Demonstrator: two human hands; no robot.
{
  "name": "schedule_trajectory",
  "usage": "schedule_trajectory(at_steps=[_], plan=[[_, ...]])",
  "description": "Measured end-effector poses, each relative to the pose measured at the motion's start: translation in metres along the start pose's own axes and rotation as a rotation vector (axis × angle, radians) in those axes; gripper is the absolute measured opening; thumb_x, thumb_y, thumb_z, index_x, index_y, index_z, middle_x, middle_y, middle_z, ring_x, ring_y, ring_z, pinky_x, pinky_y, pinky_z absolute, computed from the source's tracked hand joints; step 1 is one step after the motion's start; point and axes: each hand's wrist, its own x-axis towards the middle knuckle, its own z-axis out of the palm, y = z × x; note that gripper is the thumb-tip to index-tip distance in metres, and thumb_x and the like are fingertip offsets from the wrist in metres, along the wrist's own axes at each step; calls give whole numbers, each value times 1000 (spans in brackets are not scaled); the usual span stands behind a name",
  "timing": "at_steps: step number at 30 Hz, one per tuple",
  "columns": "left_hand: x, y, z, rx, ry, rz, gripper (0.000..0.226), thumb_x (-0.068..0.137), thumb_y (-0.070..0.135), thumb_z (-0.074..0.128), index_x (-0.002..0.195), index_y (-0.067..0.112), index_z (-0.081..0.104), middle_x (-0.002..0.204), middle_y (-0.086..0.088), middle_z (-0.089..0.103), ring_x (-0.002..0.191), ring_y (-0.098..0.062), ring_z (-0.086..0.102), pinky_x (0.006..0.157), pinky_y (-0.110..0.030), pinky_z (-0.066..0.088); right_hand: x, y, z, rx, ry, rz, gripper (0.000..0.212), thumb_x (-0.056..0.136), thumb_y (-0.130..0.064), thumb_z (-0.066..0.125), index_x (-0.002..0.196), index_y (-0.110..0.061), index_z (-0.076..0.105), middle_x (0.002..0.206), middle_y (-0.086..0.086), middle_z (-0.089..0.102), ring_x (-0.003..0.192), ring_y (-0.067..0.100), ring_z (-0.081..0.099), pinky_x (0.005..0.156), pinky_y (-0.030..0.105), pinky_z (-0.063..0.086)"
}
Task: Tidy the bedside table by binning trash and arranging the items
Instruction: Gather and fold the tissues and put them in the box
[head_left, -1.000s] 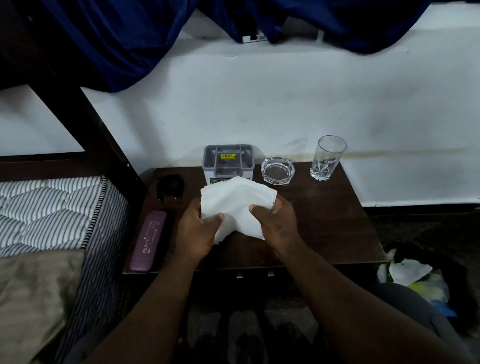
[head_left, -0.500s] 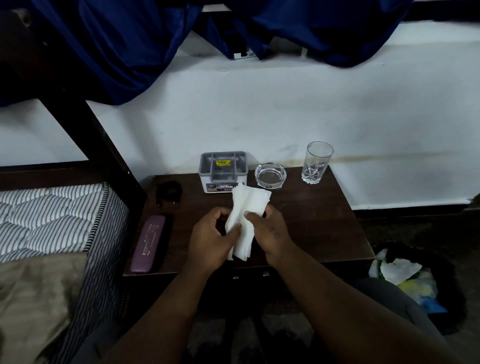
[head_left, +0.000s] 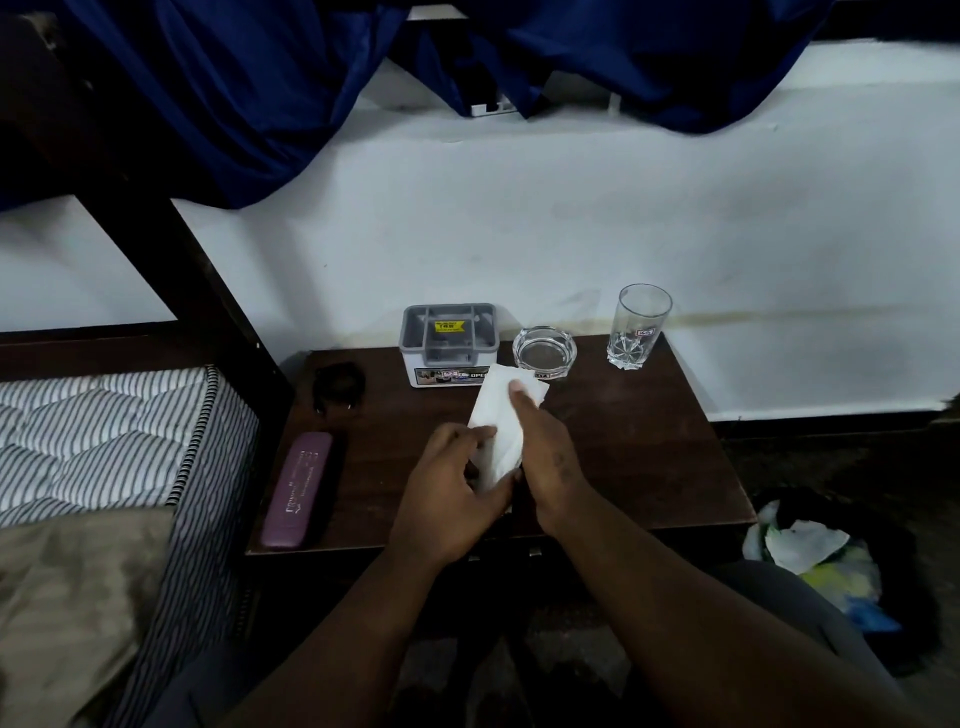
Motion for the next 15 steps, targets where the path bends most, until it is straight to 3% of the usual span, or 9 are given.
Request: schedule_trajectory(at_steps=[2,5,7,10,13,15], plan=[[1,1,0,-37,-1,34,48,80,43,69,124,21,70,113,13,55,95,-1,63,78,-10,49,0,1,-1,-99,14,-92,26,86,-21,69,107,-7,73,100,21,77,101,44,72,90,58,59],[7,-2,-1,-84,64,7,36,85,29,63,116,16,76,117,2,59,109,-10,61,92,-22,49,4,3,-4,-144,35,-136,28,86,4,58,111,-1,69,105,26,74,104,44,70,91,57,56],[14,-5,-4,-119,155,-82,30,86,15,59,111,13,76,115,-2,62,109,-18,61,94,-31,51,6,-1,-6,-155,73,-155,26,85,7,59,108,0,69,106,24,74,104,41,70,92,52,56],[23,-11,-11,-318,245,-337,29,87,-8,59,110,10,65,115,-8,67,103,-22,63,85,-27,51,11,-7,-10,-172,81,-161,22,84,3,62,105,0,68,103,20,75,94,31,70,84,39,56],[27,-15,-18,-672,164,-538,20,92,-2,66,109,8,66,109,-12,73,100,-18,68,80,-22,53,12,-12,-13,-143,40,-158,23,86,5,61,108,2,68,102,19,75,90,25,68,81,35,53],[26,-14,-18,-806,41,-557,19,91,5,72,110,8,69,104,-10,78,91,-15,75,72,-23,58,9,-17,-11,-124,-2,-162,27,86,8,59,110,0,68,100,16,74,91,26,67,84,37,54]])
